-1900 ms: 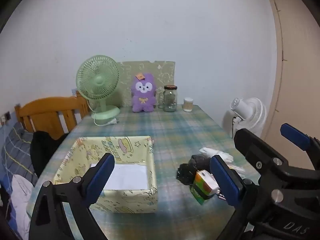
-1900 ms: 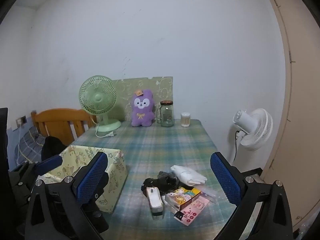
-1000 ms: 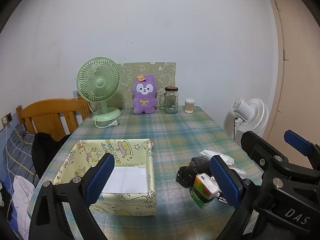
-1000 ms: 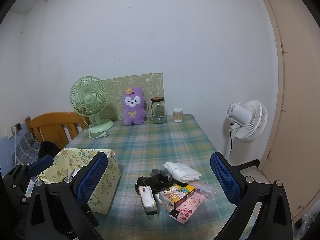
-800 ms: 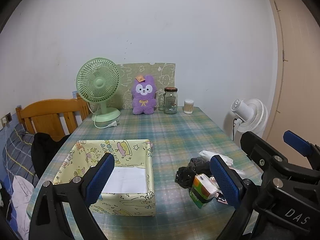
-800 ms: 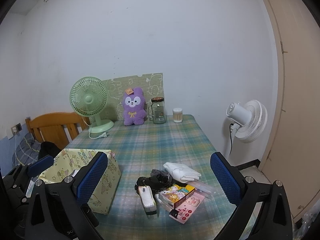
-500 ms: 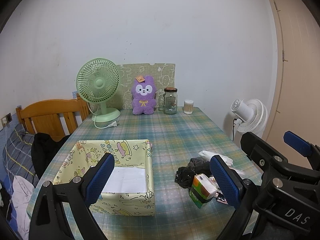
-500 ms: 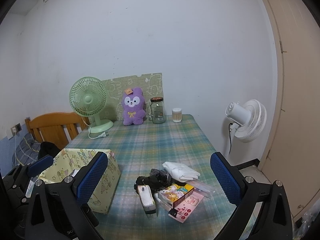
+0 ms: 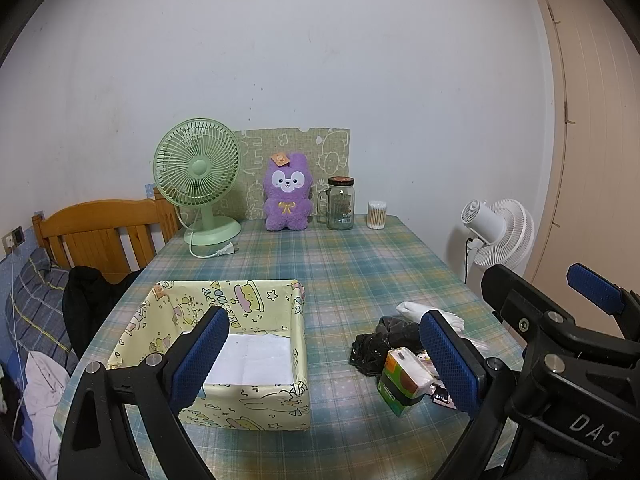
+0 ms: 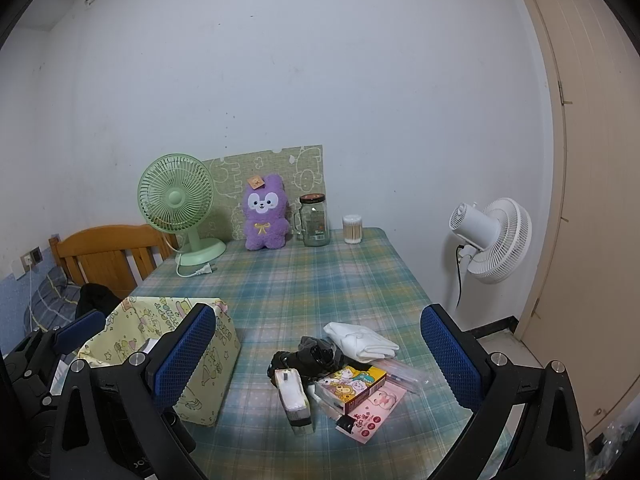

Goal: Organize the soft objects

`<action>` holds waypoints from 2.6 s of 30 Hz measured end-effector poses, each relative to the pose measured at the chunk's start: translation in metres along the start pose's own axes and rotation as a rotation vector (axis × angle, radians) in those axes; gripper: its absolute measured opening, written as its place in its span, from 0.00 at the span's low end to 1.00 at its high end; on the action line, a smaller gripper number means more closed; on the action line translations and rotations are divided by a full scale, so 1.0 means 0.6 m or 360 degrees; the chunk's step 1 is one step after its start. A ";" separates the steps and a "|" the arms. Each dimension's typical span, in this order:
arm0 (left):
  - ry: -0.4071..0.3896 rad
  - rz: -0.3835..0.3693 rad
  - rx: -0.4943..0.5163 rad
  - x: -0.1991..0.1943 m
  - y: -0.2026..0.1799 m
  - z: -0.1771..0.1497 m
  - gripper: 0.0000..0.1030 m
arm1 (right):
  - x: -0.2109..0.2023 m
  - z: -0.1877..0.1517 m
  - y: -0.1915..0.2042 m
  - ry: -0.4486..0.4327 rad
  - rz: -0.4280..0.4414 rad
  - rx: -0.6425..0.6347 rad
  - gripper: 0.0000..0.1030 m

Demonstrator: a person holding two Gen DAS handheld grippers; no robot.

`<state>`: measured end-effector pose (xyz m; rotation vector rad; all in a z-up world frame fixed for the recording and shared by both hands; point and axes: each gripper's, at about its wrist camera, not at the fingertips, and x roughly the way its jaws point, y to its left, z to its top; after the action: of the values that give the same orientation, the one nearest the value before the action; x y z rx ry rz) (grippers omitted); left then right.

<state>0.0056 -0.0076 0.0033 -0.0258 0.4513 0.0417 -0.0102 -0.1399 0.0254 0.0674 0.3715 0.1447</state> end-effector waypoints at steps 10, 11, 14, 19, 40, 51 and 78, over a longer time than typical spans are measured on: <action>-0.0009 0.0001 -0.0013 -0.005 0.000 0.003 0.95 | -0.005 0.002 -0.003 -0.0013 -0.0015 0.0006 1.00; -0.0014 0.0003 -0.0015 -0.009 0.002 0.002 0.95 | -0.005 0.002 -0.005 -0.0011 -0.0020 0.0010 1.00; -0.0021 0.0013 -0.0013 -0.009 0.001 0.002 0.95 | -0.005 0.004 -0.007 -0.0008 -0.0028 0.0017 1.00; -0.0016 0.0009 -0.0008 -0.006 0.000 0.000 0.95 | -0.004 0.006 -0.011 -0.0008 -0.0033 0.0028 1.00; 0.0034 -0.0063 0.0026 0.032 -0.029 -0.015 0.95 | 0.029 -0.004 -0.032 0.0031 -0.0064 0.0045 0.97; 0.0092 -0.0155 0.0008 0.055 -0.056 -0.037 0.95 | 0.055 -0.029 -0.056 0.0074 -0.0118 0.0080 0.97; 0.0322 -0.0154 0.0049 0.156 -0.112 -0.114 0.77 | 0.146 -0.113 -0.097 0.0330 -0.0078 0.0142 0.93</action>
<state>0.0634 -0.0736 -0.0980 -0.0215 0.6520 -0.0634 0.0532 -0.1813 -0.0741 0.1318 0.5863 0.0867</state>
